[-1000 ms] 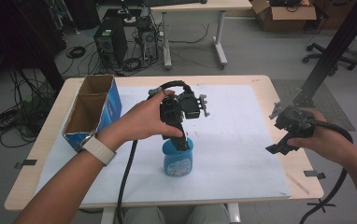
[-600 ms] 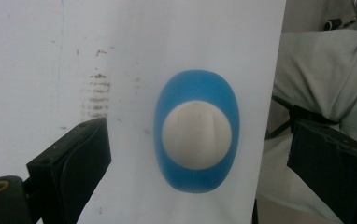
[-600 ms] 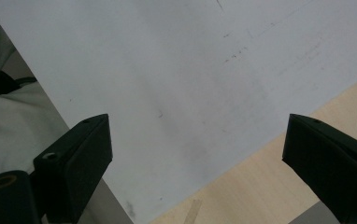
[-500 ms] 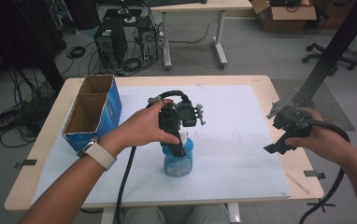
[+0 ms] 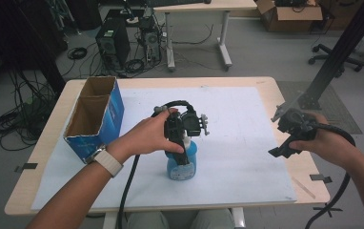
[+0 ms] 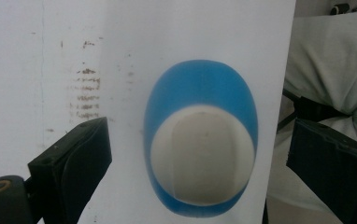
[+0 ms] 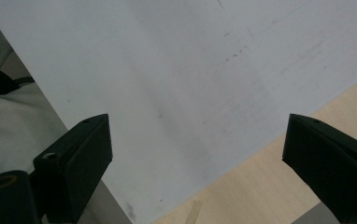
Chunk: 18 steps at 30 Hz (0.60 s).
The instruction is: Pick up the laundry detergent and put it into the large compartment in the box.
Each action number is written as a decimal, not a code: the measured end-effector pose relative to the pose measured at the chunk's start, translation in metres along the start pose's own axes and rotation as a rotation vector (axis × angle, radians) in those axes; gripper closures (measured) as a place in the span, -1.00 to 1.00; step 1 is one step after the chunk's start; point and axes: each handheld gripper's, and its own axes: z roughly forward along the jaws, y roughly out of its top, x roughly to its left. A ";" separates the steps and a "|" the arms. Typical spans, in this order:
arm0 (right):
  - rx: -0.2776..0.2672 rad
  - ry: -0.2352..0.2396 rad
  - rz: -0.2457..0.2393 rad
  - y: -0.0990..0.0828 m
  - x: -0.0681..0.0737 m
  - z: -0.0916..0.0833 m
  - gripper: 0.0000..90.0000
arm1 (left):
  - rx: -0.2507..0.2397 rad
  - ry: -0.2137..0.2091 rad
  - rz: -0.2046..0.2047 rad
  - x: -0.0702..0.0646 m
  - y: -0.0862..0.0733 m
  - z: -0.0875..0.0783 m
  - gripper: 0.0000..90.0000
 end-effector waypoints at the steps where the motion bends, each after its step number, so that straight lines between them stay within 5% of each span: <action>1: 0.001 -0.001 0.001 0.000 0.000 0.000 -0.81 | 0.001 0.001 0.001 0.000 0.000 0.001 -0.85; 18: 0.004 0.004 -0.001 0.001 0.000 0.004 -0.81 | 0.018 -0.008 0.006 0.003 -0.001 0.016 -0.80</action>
